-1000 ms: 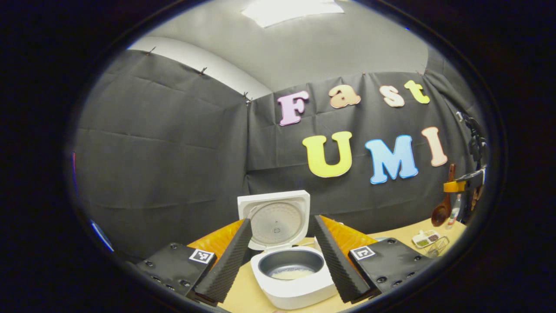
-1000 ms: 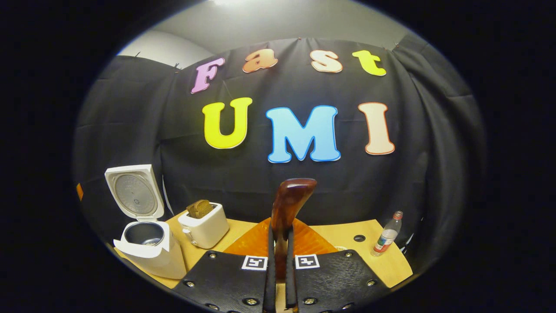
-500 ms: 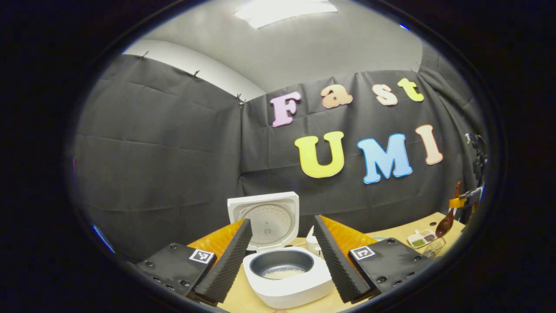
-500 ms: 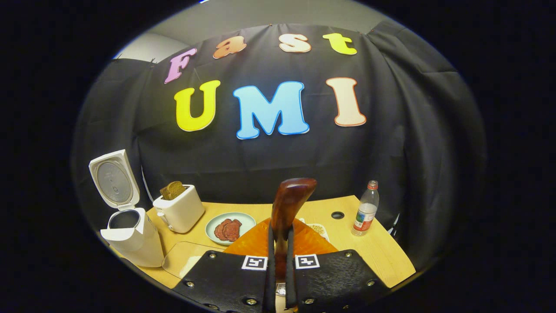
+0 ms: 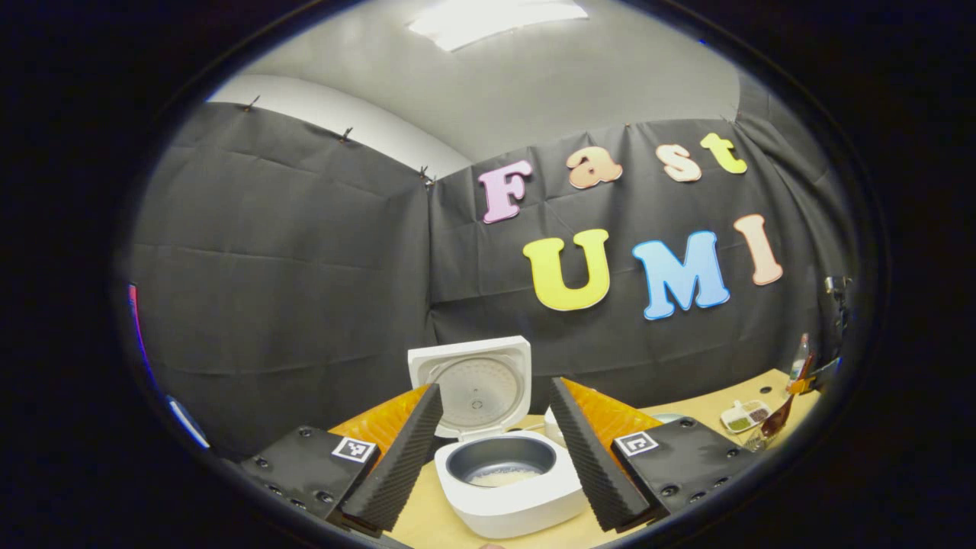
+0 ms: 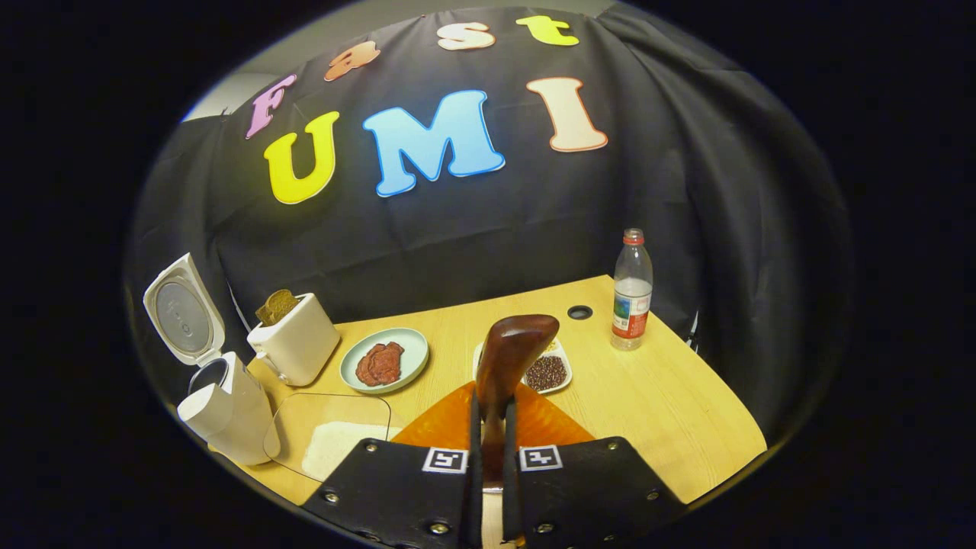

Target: Close the left gripper, press the button to open the rice cooker; take a wooden spoon from the chopstick holder with the right hand, scoop a spoonful of rice and pour it into the rice cooker, then put the wooden spoon back into the chopstick holder.

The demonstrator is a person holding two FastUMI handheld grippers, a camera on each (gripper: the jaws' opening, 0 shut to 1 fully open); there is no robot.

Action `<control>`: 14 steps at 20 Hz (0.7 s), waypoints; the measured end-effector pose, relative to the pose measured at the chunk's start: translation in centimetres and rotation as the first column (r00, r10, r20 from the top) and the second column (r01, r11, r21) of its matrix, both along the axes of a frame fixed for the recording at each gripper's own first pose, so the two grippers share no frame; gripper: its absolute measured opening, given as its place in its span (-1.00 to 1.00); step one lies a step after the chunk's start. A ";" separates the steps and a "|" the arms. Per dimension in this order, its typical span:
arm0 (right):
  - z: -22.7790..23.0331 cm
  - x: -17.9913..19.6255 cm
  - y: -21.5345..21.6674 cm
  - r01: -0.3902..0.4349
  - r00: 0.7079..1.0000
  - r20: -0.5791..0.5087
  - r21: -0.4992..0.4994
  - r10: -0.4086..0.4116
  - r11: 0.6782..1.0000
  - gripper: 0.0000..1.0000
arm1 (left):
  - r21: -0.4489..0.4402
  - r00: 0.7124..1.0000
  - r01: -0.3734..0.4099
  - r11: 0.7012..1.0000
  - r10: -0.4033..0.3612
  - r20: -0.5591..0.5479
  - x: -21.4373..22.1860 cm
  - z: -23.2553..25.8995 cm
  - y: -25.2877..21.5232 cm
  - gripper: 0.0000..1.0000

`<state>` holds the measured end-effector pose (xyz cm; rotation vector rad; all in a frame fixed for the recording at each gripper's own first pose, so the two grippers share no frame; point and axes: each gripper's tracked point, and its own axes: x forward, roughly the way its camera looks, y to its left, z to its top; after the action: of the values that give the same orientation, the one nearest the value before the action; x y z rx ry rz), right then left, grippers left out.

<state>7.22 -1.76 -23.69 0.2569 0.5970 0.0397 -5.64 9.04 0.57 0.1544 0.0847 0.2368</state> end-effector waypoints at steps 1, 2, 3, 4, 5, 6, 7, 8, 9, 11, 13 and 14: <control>-0.4 -0.2 0.0 -0.001 1.000 -0.014 0.003 0.001 1.000 -0.78 | -0.001 1.000 -0.004 1.000 0.004 0.000 -0.1 0.0 0.2 0.96; -0.3 -0.3 0.1 -0.004 1.000 -0.013 0.006 0.004 1.000 -0.72 | -0.001 1.000 -0.009 1.000 0.009 0.001 0.0 0.1 0.4 0.96; -0.1 -0.5 0.1 -0.006 1.000 -0.011 0.007 0.006 1.000 -0.68 | -0.002 1.000 -0.015 1.000 0.015 0.001 0.1 0.1 0.7 0.96; 0.4 -0.6 0.0 -0.008 1.000 0.004 0.010 0.008 1.000 -0.46 | -0.003 1.000 -0.017 1.000 0.017 0.002 0.3 0.1 0.9 0.96; 1.0 -0.7 -0.2 -0.006 1.000 0.016 0.005 0.006 1.000 -0.29 | -0.005 1.000 -0.018 1.000 0.018 0.003 0.5 0.1 0.9 0.96; 1.6 -0.8 -0.5 -0.004 0.999 0.033 -0.005 0.004 1.000 -0.05 | -0.005 1.000 -0.018 1.000 0.018 0.005 0.8 0.3 1.1 0.96; 2.4 -0.9 -0.8 0.000 0.999 0.053 -0.017 0.001 1.000 0.09 | -0.006 1.000 -0.019 1.000 0.019 0.008 1.2 0.4 1.3 0.96; 3.3 -1.0 -1.5 0.014 0.997 0.080 -0.037 -0.011 0.999 0.48 | -0.009 1.000 -0.018 1.000 0.018 0.011 1.7 0.5 1.4 0.96; 4.5 -1.2 -2.2 0.032 0.994 0.107 -0.051 -0.026 0.998 0.71 | -0.014 1.000 -0.014 1.000 0.014 0.011 2.1 0.6 1.4 0.96; 6.8 -1.9 -2.7 0.048 0.987 0.156 -0.052 -0.039 0.997 0.95 | -0.024 1.000 -0.010 1.000 0.010 0.012 3.4 0.9 1.6 1.00; 8.4 -2.8 -3.2 0.056 0.981 0.190 -0.062 -0.043 0.997 0.95 | -0.019 1.000 -0.016 1.000 0.016 0.025 4.9 1.7 2.4 0.96; 9.1 -3.1 -3.5 0.063 0.978 0.202 -0.070 -0.047 0.996 0.96 | -0.014 0.999 -0.016 1.000 0.016 0.035 5.8 2.3 2.7 0.96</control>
<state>4.09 -5.31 -14.63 0.1924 0.3903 -0.0108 0.13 11.78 2.83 0.1362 0.0530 0.2547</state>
